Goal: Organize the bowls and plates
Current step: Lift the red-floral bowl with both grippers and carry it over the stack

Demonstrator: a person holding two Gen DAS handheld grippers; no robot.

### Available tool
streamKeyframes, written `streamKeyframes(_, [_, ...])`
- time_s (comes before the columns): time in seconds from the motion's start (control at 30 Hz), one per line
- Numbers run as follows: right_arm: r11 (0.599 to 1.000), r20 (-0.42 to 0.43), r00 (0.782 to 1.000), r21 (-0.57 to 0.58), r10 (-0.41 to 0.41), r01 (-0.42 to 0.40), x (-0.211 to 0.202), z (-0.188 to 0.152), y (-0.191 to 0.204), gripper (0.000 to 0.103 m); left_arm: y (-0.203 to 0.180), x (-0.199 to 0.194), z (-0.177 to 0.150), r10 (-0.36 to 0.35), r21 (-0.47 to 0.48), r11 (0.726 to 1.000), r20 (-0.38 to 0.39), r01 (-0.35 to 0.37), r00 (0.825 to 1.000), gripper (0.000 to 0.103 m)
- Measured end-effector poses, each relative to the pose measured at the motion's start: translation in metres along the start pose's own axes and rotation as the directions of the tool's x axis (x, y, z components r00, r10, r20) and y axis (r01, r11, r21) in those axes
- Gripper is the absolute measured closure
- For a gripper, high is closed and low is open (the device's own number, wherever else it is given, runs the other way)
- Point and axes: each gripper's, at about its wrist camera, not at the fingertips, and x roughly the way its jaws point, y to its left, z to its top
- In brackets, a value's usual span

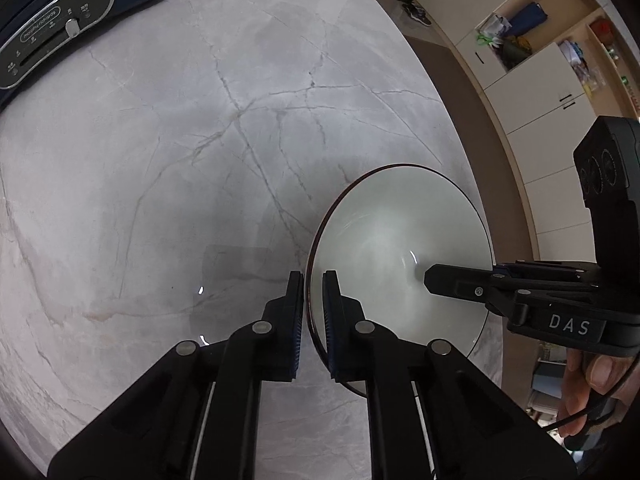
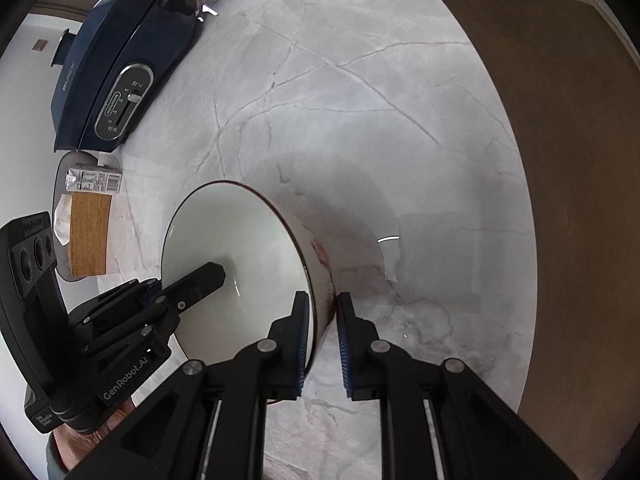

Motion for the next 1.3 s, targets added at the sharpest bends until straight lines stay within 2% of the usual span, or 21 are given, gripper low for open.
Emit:
streamKeyframes(0.37, [0.999,-0.006,1.0,-0.046,0.015,-0.015,-0.022,-0.013,0.025,0.086,0.003,-0.043,-0.024,-0.008,0.013,1.0,0.009,0.008,1.0,0.095])
streamKeyframes(0.77, [0.994,0.01,1.0,-0.103,0.022,-0.021,-0.053,-0.063,0.07,0.086,-0.001,-0.113,-0.079,0.001,0.021,1.0,0.045,-0.002,0.999,0.095])
streamKeyframes(1.1, [0.989,0.009,1.0,-0.144,0.028,-0.027,-0.075,-0.118,0.105,0.085,0.004,-0.171,-0.146,-0.009,0.018,1.0,0.06,0.008,0.998,0.095])
streamKeyframes(1.3, [0.986,-0.004,1.0,-0.165,0.029,-0.029,-0.077,-0.16,0.118,0.084,0.005,-0.187,-0.197,-0.017,0.027,1.0,0.05,0.016,0.999,0.095])
